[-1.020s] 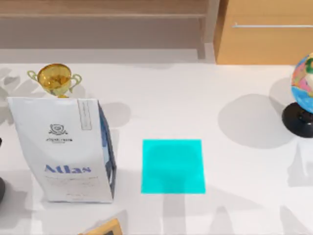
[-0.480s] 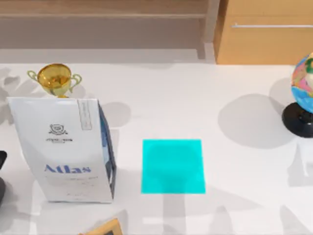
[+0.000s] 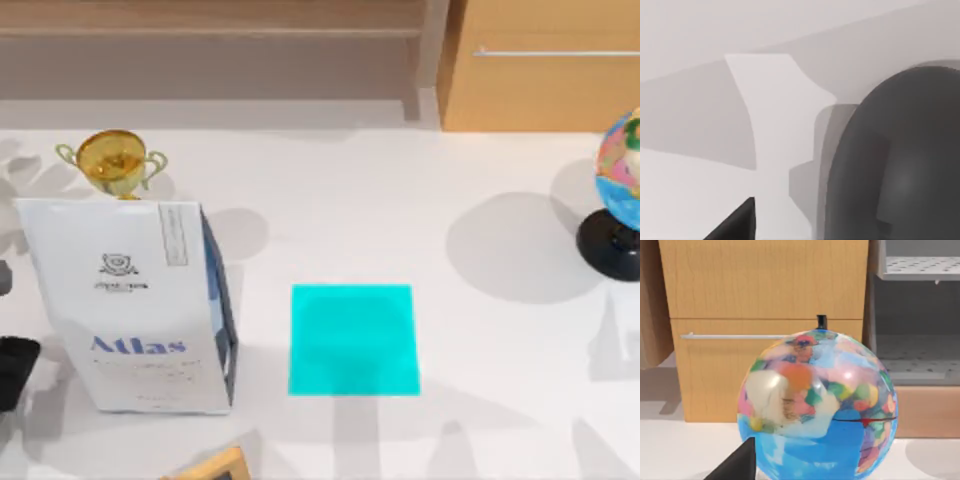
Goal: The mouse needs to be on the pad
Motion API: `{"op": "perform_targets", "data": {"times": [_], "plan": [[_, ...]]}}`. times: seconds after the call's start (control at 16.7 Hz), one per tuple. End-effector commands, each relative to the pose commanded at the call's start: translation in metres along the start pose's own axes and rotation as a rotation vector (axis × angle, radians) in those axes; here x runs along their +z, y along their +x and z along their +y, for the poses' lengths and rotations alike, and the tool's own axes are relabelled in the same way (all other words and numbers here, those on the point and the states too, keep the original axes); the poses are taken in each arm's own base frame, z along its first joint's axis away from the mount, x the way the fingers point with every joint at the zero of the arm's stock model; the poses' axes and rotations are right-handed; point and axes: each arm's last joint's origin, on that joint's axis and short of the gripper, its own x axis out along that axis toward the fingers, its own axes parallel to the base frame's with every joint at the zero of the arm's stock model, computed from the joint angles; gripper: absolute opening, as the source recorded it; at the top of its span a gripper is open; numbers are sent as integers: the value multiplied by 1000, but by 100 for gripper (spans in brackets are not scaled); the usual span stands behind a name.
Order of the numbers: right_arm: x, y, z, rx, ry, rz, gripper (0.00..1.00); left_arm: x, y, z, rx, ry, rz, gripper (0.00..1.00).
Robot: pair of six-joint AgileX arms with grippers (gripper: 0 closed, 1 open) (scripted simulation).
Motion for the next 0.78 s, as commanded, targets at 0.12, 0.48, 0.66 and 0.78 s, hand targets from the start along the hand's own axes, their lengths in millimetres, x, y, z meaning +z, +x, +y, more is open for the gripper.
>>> {"op": "perform_targets", "data": {"times": [0.12,0.48,0.66,0.78], "plan": [[0,0,0,0,0,0,100,-2,21,-1,-1,0,1,100],[0,0,0,0,0,0,100,-5,37,-3,-5,1,10,100],[0,0,0,0,0,0,100,-5,37,-3,-5,1,10,85],[0,0,0,0,0,0,100,-5,37,-3,-5,1,10,70]]}}
